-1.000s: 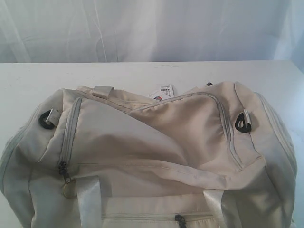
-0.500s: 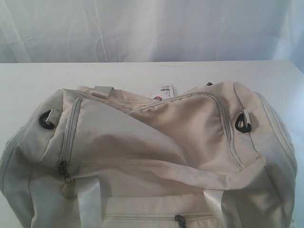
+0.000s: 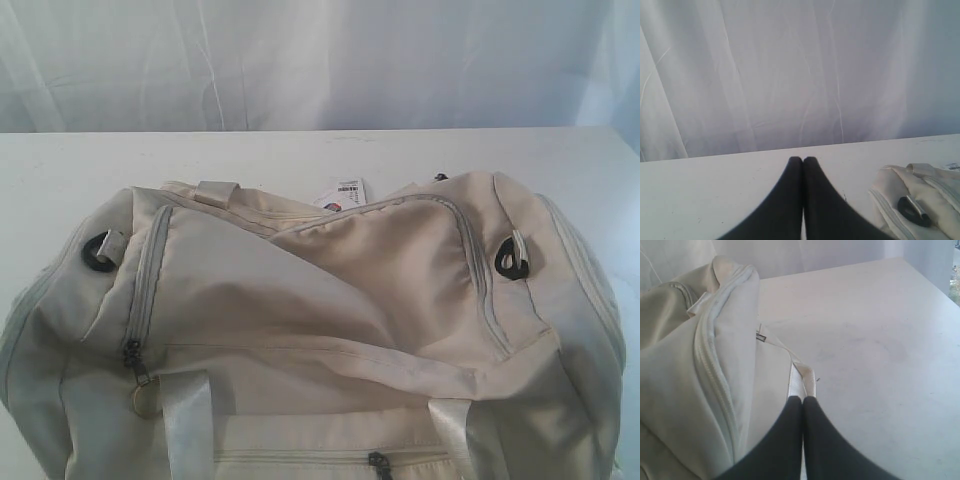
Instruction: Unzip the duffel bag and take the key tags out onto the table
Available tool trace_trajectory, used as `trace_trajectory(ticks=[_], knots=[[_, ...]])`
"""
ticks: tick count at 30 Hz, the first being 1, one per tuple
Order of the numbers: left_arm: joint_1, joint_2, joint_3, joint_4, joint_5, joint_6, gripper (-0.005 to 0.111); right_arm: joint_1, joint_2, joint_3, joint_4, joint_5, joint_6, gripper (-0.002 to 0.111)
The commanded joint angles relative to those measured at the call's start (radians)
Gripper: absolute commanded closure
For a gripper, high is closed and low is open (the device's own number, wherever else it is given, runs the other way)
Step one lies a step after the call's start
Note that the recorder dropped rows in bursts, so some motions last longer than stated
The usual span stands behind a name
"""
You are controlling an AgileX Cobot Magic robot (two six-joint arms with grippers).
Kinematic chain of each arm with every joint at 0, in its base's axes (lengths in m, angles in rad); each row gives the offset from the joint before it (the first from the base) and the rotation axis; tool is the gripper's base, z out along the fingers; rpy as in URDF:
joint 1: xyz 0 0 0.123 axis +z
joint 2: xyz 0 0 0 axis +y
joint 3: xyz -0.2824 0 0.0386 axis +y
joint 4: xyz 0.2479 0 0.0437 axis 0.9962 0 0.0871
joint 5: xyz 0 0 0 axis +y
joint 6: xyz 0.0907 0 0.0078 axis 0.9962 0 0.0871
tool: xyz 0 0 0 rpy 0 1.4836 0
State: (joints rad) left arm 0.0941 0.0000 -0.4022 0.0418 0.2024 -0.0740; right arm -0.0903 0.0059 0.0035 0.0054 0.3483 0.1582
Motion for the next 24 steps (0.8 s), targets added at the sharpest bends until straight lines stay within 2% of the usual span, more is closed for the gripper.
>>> trace_trajectory(ticks=[1,5,7,8,10,13,14,18,24], knots=[[0.003,0.000,-0.008,-0.011,-0.013,-0.008,0.107,0.002,-0.006,-0.003,0.001,-0.007,0.005,0.108],[0.003,0.000,-0.008,-0.020,-0.022,-0.022,0.107,0.002,-0.006,-0.003,0.001,-0.007,0.005,0.108],[0.003,0.000,-0.008,-0.119,-0.001,-0.099,0.107,0.002,-0.006,-0.003,0.001,-0.007,0.005,0.108],[0.003,0.000,-0.014,-0.183,0.029,-0.131,0.107,0.002,-0.006,-0.003,0.001,-0.007,0.005,0.108],[0.003,0.000,-0.049,-0.302,0.194,-0.122,0.107,0.002,-0.006,-0.003,0.001,-0.007,0.005,0.108],[0.003,0.000,-0.087,-0.307,0.445,0.008,0.107,0.002,-0.006,-0.003,0.001,-0.007,0.005,0.108],[0.003,0.000,-0.087,-0.307,0.485,0.050,0.107,0.002,-0.006,-0.003,0.001,-0.007,0.005,0.108],[0.003,0.025,-0.087,-0.287,0.584,0.074,0.107,0.002,-0.006,-0.003,0.001,-0.007,0.005,0.108],[-0.015,0.193,-0.115,-0.295,0.660,0.131,0.107,0.002,-0.006,-0.003,0.001,-0.007,0.005,0.108]])
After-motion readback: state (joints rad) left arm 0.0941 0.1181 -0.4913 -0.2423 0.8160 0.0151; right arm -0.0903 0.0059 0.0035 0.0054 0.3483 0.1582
